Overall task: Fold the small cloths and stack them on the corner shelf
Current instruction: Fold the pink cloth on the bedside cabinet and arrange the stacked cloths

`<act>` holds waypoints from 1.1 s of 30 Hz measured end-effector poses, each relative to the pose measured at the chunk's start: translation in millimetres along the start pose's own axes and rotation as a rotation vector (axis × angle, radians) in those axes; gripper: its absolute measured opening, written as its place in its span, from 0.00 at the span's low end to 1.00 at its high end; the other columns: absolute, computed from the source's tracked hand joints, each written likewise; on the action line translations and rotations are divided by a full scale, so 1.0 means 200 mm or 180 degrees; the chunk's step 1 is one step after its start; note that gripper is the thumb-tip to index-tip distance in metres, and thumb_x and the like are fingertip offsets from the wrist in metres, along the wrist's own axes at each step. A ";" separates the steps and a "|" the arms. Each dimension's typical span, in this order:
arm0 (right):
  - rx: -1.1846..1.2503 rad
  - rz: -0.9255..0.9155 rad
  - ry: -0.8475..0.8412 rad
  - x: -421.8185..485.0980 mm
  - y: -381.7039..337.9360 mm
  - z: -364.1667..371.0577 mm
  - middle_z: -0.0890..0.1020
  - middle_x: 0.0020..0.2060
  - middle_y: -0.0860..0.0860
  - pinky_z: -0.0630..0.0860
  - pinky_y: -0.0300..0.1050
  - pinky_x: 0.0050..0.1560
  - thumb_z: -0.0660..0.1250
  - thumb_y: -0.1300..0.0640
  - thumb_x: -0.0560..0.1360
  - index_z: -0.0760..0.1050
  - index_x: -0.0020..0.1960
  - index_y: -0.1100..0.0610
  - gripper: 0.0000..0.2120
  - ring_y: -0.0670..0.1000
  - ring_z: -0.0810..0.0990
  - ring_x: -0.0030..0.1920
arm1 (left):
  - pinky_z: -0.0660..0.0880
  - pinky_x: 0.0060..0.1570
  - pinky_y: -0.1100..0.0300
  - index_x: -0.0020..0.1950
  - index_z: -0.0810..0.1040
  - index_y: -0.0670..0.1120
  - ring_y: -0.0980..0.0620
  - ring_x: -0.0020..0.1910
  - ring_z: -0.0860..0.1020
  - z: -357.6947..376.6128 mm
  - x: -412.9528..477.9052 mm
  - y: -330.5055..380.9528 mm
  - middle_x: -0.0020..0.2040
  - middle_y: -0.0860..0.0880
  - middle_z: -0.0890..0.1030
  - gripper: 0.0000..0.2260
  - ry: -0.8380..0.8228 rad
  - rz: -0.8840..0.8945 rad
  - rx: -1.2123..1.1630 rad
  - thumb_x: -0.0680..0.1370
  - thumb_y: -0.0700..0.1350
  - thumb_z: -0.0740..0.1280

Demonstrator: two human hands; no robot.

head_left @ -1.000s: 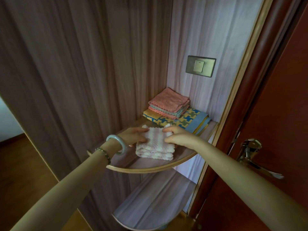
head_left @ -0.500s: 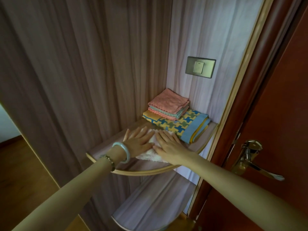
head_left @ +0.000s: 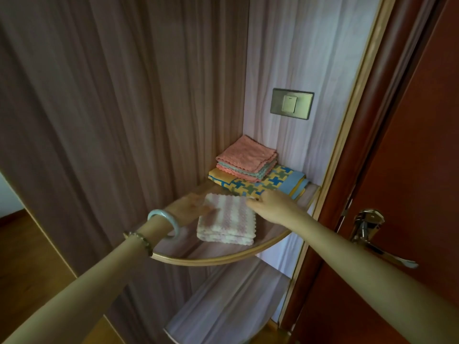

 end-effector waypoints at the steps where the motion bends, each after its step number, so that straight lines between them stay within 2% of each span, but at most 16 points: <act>1: 0.0080 0.0243 -0.0335 -0.01 0.03 0.02 0.65 0.24 0.51 0.58 0.45 0.30 0.60 0.45 0.76 0.60 0.29 0.55 0.22 0.52 0.68 0.29 | 0.72 0.44 0.59 0.57 0.76 0.47 0.51 0.43 0.76 0.01 0.01 -0.03 0.43 0.52 0.78 0.13 -0.0097 -0.0265 -0.0104 0.76 0.52 0.67; 3: 0.0396 0.0563 -0.0875 -0.04 0.06 0.09 0.68 0.25 0.50 0.61 0.42 0.29 0.63 0.44 0.74 0.65 0.30 0.54 0.20 0.50 0.68 0.26 | 0.74 0.37 0.59 0.55 0.80 0.44 0.52 0.37 0.76 0.05 0.02 -0.08 0.39 0.50 0.79 0.17 -0.0221 -0.0731 -0.0405 0.74 0.55 0.70; 5: 0.0690 0.0626 -0.0987 -0.05 0.05 0.13 0.71 0.26 0.50 0.64 0.40 0.28 0.65 0.45 0.74 0.68 0.32 0.52 0.16 0.49 0.71 0.26 | 0.75 0.35 0.60 0.55 0.80 0.41 0.52 0.36 0.77 0.07 0.04 -0.08 0.37 0.49 0.79 0.20 -0.0153 -0.0904 -0.0766 0.69 0.52 0.75; 8: 0.1057 0.0682 -0.0925 -0.05 0.04 0.15 0.70 0.26 0.50 0.64 0.40 0.27 0.66 0.45 0.74 0.66 0.32 0.51 0.16 0.49 0.70 0.25 | 0.79 0.49 0.53 0.51 0.78 0.41 0.46 0.46 0.82 0.06 0.05 -0.02 0.44 0.43 0.83 0.21 -0.0130 -0.1019 -0.1291 0.64 0.46 0.80; 10: 0.1325 0.0820 -0.0984 -0.05 0.06 0.16 0.72 0.30 0.50 0.65 0.39 0.26 0.64 0.40 0.75 0.69 0.38 0.49 0.15 0.49 0.71 0.26 | 0.77 0.55 0.50 0.54 0.78 0.40 0.44 0.51 0.82 0.05 0.03 0.06 0.48 0.42 0.84 0.23 -0.0349 -0.0957 -0.1775 0.63 0.43 0.78; 12: 0.1931 0.0943 -0.1022 -0.03 0.07 0.16 0.77 0.39 0.50 0.69 0.41 0.29 0.65 0.38 0.74 0.74 0.49 0.49 0.15 0.49 0.75 0.32 | 0.77 0.55 0.51 0.59 0.77 0.40 0.44 0.52 0.82 0.03 0.03 0.15 0.50 0.42 0.84 0.25 -0.0583 -0.0887 -0.2061 0.63 0.43 0.74; 13: 0.2390 0.1005 -0.1010 -0.01 0.07 0.15 0.79 0.44 0.50 0.74 0.43 0.34 0.67 0.39 0.73 0.75 0.54 0.50 0.17 0.50 0.78 0.37 | 0.77 0.54 0.52 0.59 0.76 0.41 0.44 0.53 0.82 0.02 0.04 0.20 0.51 0.42 0.84 0.24 -0.0681 -0.0825 -0.2167 0.64 0.44 0.74; 16: 0.3784 0.1227 -0.1023 0.03 0.13 0.08 0.81 0.54 0.54 0.79 0.51 0.52 0.73 0.46 0.70 0.78 0.58 0.52 0.19 0.55 0.81 0.53 | 0.77 0.53 0.52 0.61 0.75 0.40 0.44 0.55 0.81 0.02 0.09 0.34 0.55 0.40 0.82 0.23 -0.1013 -0.0605 -0.2601 0.67 0.42 0.71; 19: 0.4510 0.1330 -0.0914 0.06 0.22 -0.04 0.83 0.54 0.55 0.80 0.50 0.50 0.71 0.52 0.72 0.78 0.59 0.55 0.17 0.55 0.82 0.55 | 0.75 0.58 0.49 0.63 0.75 0.41 0.42 0.57 0.80 0.11 0.26 0.45 0.57 0.40 0.81 0.23 -0.1114 -0.0510 -0.2796 0.69 0.42 0.72; 21: 0.4621 0.1478 -0.0517 0.08 0.33 -0.12 0.85 0.47 0.54 0.81 0.46 0.40 0.70 0.57 0.74 0.78 0.57 0.56 0.12 0.53 0.83 0.48 | 0.75 0.59 0.47 0.63 0.75 0.41 0.42 0.55 0.81 0.19 0.39 0.48 0.56 0.40 0.82 0.23 -0.0924 -0.0714 -0.2851 0.70 0.46 0.74; 22: 0.4623 0.1593 -0.0265 0.08 0.39 -0.16 0.84 0.44 0.54 0.80 0.45 0.38 0.70 0.58 0.74 0.78 0.55 0.57 0.11 0.53 0.83 0.45 | 0.77 0.55 0.47 0.61 0.76 0.40 0.43 0.53 0.81 0.24 0.45 0.49 0.54 0.40 0.82 0.23 -0.0834 -0.0853 -0.2856 0.70 0.49 0.74; 24: 0.4620 0.1802 0.0203 0.11 0.54 -0.22 0.83 0.45 0.55 0.80 0.48 0.40 0.70 0.60 0.73 0.77 0.57 0.59 0.12 0.54 0.82 0.45 | 0.80 0.47 0.50 0.55 0.78 0.41 0.44 0.48 0.81 0.34 0.53 0.51 0.50 0.41 0.82 0.18 -0.0895 -0.1032 -0.2743 0.72 0.52 0.72; 26: 0.4642 0.1982 0.0496 0.13 0.66 -0.26 0.81 0.45 0.57 0.79 0.52 0.45 0.69 0.62 0.74 0.76 0.57 0.60 0.12 0.55 0.80 0.44 | 0.81 0.42 0.53 0.51 0.78 0.40 0.44 0.46 0.81 0.43 0.57 0.54 0.48 0.40 0.81 0.13 -0.1099 -0.1114 -0.2650 0.73 0.48 0.71; 29: 0.4639 0.2140 0.0582 0.19 0.78 -0.26 0.80 0.43 0.56 0.77 0.54 0.46 0.68 0.64 0.75 0.74 0.55 0.59 0.10 0.54 0.79 0.42 | 0.82 0.37 0.56 0.50 0.79 0.36 0.45 0.45 0.81 0.50 0.67 0.53 0.48 0.39 0.81 0.10 -0.0848 -0.1168 -0.3011 0.71 0.36 0.73; 31: 0.4565 0.2233 0.0502 0.24 0.82 -0.24 0.79 0.43 0.56 0.77 0.55 0.50 0.67 0.63 0.75 0.73 0.56 0.59 0.10 0.53 0.79 0.42 | 0.82 0.38 0.54 0.50 0.79 0.34 0.45 0.45 0.81 0.53 0.71 0.52 0.48 0.38 0.82 0.11 -0.0638 -0.1250 -0.3230 0.69 0.34 0.74; 33: 0.4457 0.2292 0.0389 0.29 0.83 -0.21 0.79 0.44 0.56 0.77 0.53 0.48 0.67 0.63 0.75 0.72 0.58 0.59 0.12 0.54 0.79 0.42 | 0.82 0.35 0.55 0.49 0.79 0.33 0.45 0.43 0.81 0.55 0.73 0.48 0.46 0.38 0.81 0.11 -0.0455 -0.1340 -0.3307 0.69 0.34 0.74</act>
Point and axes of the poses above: each hand's wrist, its own x-axis towards the middle knuckle, its own z-axis out of the palm, y = z × x, the point moved 7 cm from there along x, towards the middle knuckle
